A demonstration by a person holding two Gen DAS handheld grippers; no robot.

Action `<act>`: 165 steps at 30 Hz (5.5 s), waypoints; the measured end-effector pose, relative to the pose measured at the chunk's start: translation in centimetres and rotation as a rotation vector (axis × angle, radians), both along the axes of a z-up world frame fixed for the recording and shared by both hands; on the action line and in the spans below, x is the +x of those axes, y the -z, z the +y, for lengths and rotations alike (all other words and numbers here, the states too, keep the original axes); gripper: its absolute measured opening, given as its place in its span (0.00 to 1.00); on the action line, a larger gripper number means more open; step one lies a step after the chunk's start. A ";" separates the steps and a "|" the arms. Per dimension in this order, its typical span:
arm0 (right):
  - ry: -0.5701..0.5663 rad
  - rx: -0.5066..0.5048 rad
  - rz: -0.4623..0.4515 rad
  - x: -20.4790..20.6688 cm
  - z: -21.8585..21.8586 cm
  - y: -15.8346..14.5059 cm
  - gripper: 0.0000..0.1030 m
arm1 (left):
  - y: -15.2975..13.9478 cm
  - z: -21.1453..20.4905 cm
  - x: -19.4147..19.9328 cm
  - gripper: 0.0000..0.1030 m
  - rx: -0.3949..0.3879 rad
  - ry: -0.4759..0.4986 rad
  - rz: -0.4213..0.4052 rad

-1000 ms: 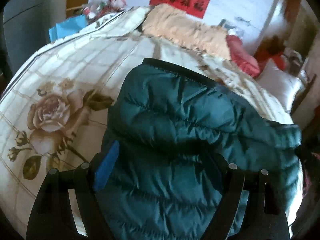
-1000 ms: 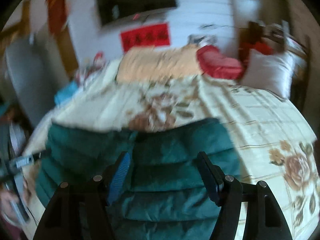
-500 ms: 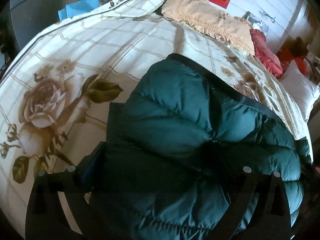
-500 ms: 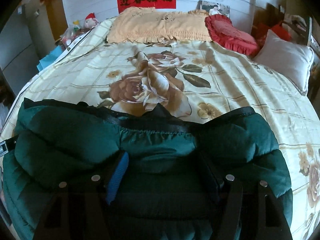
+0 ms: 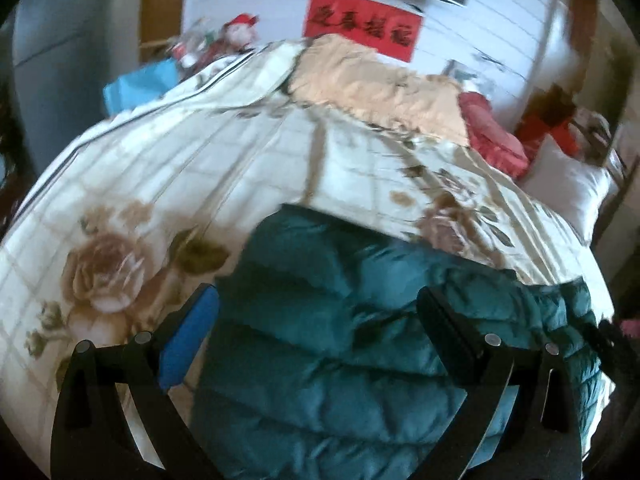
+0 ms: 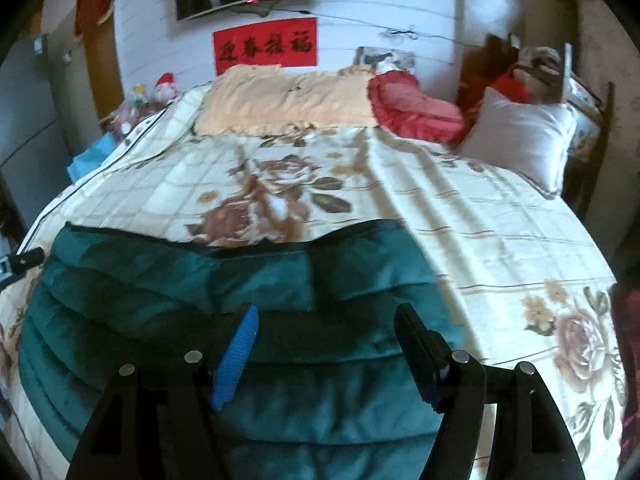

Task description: Fold large clothes

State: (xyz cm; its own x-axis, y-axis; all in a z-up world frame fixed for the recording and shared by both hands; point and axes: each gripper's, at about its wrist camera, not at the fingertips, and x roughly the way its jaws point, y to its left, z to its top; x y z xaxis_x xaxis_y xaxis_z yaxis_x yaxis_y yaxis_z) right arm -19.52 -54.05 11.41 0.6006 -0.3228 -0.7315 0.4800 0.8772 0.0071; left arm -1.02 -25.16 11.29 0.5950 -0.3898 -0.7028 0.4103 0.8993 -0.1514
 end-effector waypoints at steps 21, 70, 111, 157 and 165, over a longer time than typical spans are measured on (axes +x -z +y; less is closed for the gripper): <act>0.001 0.023 -0.010 0.4 0.8 -0.9 0.72 | 6.0 -4.3 2.8 0.98 0.181 0.019 0.086; 0.016 0.063 -0.004 -10.7 4.0 0.4 0.75 | 0.8 1.8 -8.2 0.98 0.086 0.093 -0.055; 0.096 0.314 0.001 -15.9 1.5 5.0 0.88 | 5.0 8.1 -9.8 0.98 -0.007 0.103 0.111; 0.027 0.254 0.024 -13.5 1.7 5.1 0.97 | 8.1 9.4 -6.8 0.99 -0.179 0.123 0.250; -0.048 0.420 -0.052 -11.9 -0.6 7.5 1.00 | 8.8 8.2 -5.0 1.00 -0.190 0.136 0.303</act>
State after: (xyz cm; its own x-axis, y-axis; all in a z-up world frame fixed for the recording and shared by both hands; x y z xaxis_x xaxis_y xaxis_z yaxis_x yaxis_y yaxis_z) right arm -31.39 -54.62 3.93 0.6476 0.0260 -0.7615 0.4283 0.8142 0.3920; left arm -6.03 -16.98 2.45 0.3052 -0.5915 -0.7463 0.4351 0.7838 -0.4432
